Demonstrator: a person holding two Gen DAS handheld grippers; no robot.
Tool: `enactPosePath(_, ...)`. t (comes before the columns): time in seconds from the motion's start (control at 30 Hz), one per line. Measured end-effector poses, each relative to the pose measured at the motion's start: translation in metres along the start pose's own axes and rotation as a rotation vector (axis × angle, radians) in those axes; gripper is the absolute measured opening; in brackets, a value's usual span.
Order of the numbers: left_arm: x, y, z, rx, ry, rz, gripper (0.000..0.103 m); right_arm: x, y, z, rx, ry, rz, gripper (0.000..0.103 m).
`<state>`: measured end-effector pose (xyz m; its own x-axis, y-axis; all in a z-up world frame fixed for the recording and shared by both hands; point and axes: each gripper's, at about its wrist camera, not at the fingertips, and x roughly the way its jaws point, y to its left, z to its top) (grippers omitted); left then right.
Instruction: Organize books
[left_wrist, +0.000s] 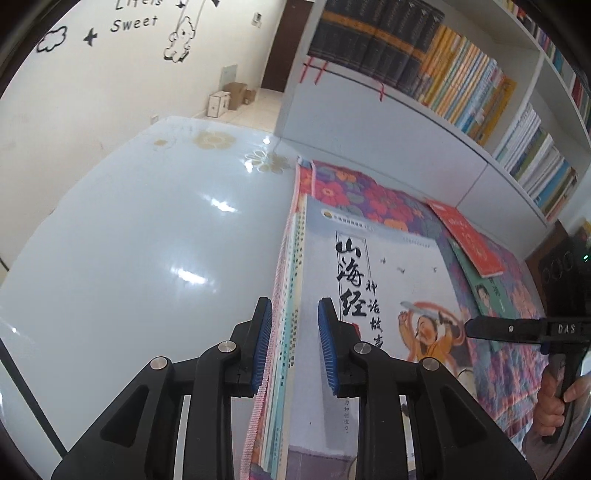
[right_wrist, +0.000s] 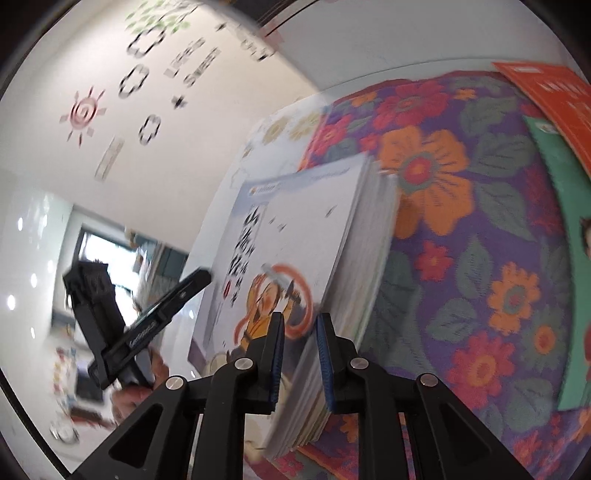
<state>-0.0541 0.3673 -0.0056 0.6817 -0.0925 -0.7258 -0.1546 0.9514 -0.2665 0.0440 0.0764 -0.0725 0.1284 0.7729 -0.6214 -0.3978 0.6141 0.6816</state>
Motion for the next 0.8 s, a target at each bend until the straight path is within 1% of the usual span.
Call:
enactPosePath(0.03,-0.002,0.000,0.001,-0.009,-0.005,0.000,0.023,-0.005,-0.009,0.001,0.050,-0.013,0.024,0.025)
enactPosePath(0.07,-0.006,0.000,0.002,-0.019,-0.013,0.001,0.023,-0.011,-0.019,0.002,0.104,-0.026,0.041,0.035)
enactPosePath(0.1,-0.007,-0.002,0.003,-0.022,-0.017,0.001,0.023,-0.016,-0.026,0.003,0.134,-0.041,0.036,0.042)
enactPosePath(0.2,-0.015,-0.009,0.006,-0.029,-0.036,0.002,0.024,-0.030,-0.040,0.003,0.155,-0.072,-0.006,0.042)
enactPosePath(0.3,-0.019,-0.021,0.010,-0.023,-0.045,-0.006,0.026,-0.044,-0.052,0.001,0.184,-0.073,0.030,0.043)
enactPosePath(0.47,-0.022,-0.056,0.020,-0.012,-0.054,-0.037,0.027,-0.081,-0.068,0.001,0.184,-0.131,0.022,0.043)
enactPosePath(0.5,-0.021,-0.066,0.023,-0.014,-0.054,-0.049,0.028,-0.093,-0.073,0.002,0.187,-0.151,0.025,0.043)
enactPosePath(0.53,-0.020,-0.077,0.025,-0.014,-0.054,-0.051,0.032,-0.099,-0.077,0.002,0.190,-0.163,0.027,0.043)
enactPosePath(0.6,-0.017,-0.101,0.027,0.012,-0.059,-0.046,0.032,-0.116,-0.089,0.004,0.198,-0.198,0.030,0.043)
enactPosePath(0.7,-0.008,-0.144,0.025,0.064,-0.064,-0.069,0.032,-0.144,-0.115,0.010,0.205,-0.259,-0.019,0.046)
enactPosePath(0.73,-0.003,-0.156,0.024,0.073,-0.056,-0.082,0.032,-0.153,-0.126,0.010,0.215,-0.282,-0.028,0.046)
enactPosePath(0.8,0.014,-0.185,0.024,0.090,-0.015,-0.107,0.032,-0.169,-0.152,0.010,0.241,-0.312,-0.042,0.046)
